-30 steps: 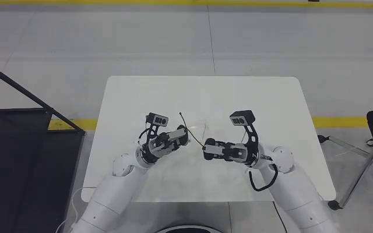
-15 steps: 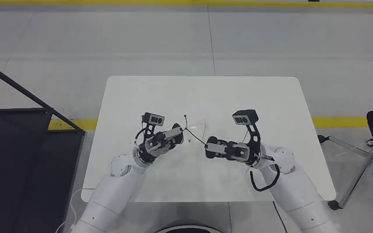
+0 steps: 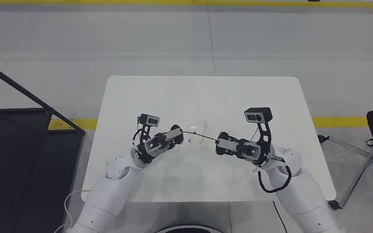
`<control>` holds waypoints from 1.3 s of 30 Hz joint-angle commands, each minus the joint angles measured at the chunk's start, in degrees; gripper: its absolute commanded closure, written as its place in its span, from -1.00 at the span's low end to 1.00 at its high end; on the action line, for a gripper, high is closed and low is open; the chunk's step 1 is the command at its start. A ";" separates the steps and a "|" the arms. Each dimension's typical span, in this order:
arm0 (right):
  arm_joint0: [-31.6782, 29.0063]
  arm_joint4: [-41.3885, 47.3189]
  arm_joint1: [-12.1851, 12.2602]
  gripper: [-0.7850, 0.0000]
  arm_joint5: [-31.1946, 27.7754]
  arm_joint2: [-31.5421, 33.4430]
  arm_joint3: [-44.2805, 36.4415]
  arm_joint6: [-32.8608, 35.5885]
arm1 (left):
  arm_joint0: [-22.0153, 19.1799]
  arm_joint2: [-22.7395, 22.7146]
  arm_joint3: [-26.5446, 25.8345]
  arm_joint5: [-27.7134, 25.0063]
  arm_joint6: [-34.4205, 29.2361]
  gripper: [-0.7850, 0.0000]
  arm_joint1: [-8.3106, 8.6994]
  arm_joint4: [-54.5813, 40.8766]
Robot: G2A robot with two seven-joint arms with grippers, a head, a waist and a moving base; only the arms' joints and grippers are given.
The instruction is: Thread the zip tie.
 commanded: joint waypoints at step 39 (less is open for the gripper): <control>-7.48 -27.34 1.39 1.00 -8.00 8.01 -10.32 -10.51 | 9.36 -7.99 -9.37 -10.89 35.03 -1.00 -0.09 34.50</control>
